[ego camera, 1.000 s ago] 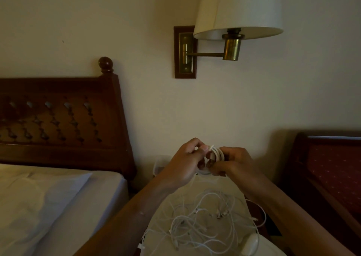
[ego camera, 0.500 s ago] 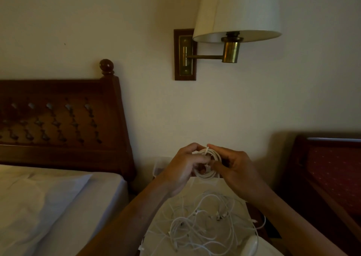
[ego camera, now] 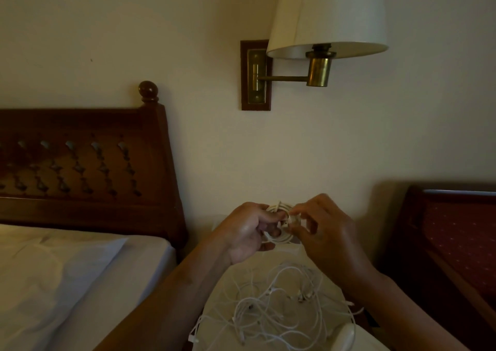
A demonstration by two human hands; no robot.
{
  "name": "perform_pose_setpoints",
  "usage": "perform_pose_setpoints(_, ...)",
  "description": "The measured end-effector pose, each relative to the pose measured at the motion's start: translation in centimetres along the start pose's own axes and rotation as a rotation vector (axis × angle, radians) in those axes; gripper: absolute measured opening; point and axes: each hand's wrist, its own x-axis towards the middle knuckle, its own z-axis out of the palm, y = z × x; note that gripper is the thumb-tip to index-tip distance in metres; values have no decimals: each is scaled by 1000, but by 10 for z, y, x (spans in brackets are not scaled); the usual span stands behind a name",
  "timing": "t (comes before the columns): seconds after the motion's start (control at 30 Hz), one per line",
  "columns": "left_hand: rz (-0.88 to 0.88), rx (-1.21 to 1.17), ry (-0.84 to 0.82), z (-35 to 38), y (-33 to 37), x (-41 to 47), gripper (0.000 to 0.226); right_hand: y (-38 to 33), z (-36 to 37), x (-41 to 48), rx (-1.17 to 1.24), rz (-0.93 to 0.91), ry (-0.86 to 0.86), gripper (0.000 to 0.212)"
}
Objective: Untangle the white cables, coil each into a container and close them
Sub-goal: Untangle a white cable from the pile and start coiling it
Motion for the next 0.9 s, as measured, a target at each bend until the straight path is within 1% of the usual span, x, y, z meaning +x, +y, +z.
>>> perform_pose_setpoints(0.07,-28,6,20,1,-1,1,42,3,3,-6,-44,-100,-41,26)
perform_pose_setpoints(0.17,-40,36,32,2,-2,-1,50,6,5,-10,-117,-192,-28,21)
perform_pose_setpoints(0.23,-51,23,19,2,-1,-4,47,10,6,-12,-151,-234,-9,20)
perform_pose_setpoints(0.33,-53,-63,-29,3,-1,-9,29,17,5,-12,-237,-302,28,16)
perform_pose_setpoints(0.37,-36,-59,-33,3,-2,-9,27,18,4,-13,-318,-363,28,16)
perform_pose_setpoints(0.43,43,61,28,8,-7,-8,32,17,3,-12,-484,-491,-18,21)
perform_pose_setpoints(0.47,100,147,81,12,-9,-7,33,15,4,-12,-515,-482,-57,25)
perform_pose_setpoints(0.53,219,325,169,19,-12,-7,34,9,6,-10,-546,-358,-127,29)
perform_pose_setpoints(0.57,264,396,196,22,-12,-7,34,6,9,-8,-604,-275,-200,25)
perform_pose_setpoints(0.6,300,458,212,23,-12,-6,34,1,12,-6,-684,-194,-327,19)
perform_pose_setpoints(0.63,338,519,221,24,-11,-6,35,-3,14,-4,-732,-127,-442,20)
perform_pose_setpoints(0.67,373,581,227,25,-11,-5,37,-2,16,-4,-718,-59,-508,25)
perform_pose_setpoints(0.7,403,636,233,26,-11,-5,39,-1,16,-2,-656,-8,-533,28)
perform_pose_setpoints(0.73,428,676,244,26,-11,-5,40,-1,14,1,-545,56,-536,26)
perform_pose_setpoints(0.8,459,696,248,21,-13,-4,40,1,7,6,-271,161,-543,14)
perform_pose_setpoints(0.83,460,677,231,18,-13,-3,39,3,3,6,-145,176,-516,18)
perform_pose_setpoints(0.9,441,597,197,12,-14,-1,39,5,-4,4,74,236,-456,31)
